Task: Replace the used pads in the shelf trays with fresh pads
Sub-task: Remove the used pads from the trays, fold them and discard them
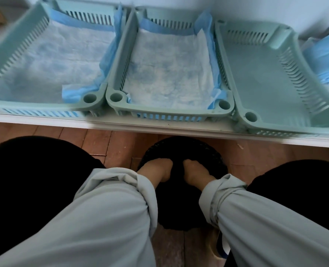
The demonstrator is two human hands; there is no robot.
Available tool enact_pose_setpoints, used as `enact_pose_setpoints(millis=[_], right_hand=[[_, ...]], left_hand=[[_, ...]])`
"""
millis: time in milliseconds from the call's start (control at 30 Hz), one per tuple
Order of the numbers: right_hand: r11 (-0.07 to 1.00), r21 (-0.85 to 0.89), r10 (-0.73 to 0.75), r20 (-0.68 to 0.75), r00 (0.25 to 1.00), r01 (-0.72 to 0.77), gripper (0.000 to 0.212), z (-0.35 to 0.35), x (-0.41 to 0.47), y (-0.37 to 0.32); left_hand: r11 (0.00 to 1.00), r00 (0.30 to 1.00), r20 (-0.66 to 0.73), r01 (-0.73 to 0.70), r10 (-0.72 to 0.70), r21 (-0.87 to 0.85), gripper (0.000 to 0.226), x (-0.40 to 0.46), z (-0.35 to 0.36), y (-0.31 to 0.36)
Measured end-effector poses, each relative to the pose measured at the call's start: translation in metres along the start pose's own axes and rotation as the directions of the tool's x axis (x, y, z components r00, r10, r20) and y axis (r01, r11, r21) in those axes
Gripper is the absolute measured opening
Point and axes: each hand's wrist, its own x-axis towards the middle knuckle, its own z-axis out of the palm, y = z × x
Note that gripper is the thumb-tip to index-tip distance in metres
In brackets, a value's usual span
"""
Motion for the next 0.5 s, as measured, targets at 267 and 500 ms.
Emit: enact_pose_setpoints(millis=[267, 500], right_hand=[[0.997, 0.025, -0.076, -0.075, 0.994, 0.078, 0.032, -0.05, -0.03, -0.022], [0.994, -0.074, -0.096, -0.159, 0.983, 0.085, 0.023, -0.101, -0.07, -0.034]], left_hand=[[0.985, 0.981, -0.174, -0.054, 0.082, 0.163, 0.035, -0.041, -0.042, 0.032], [0.963, 0.94, -0.296, -0.092, 0.168, 0.254, 0.036, -0.089, -0.088, 0.044]])
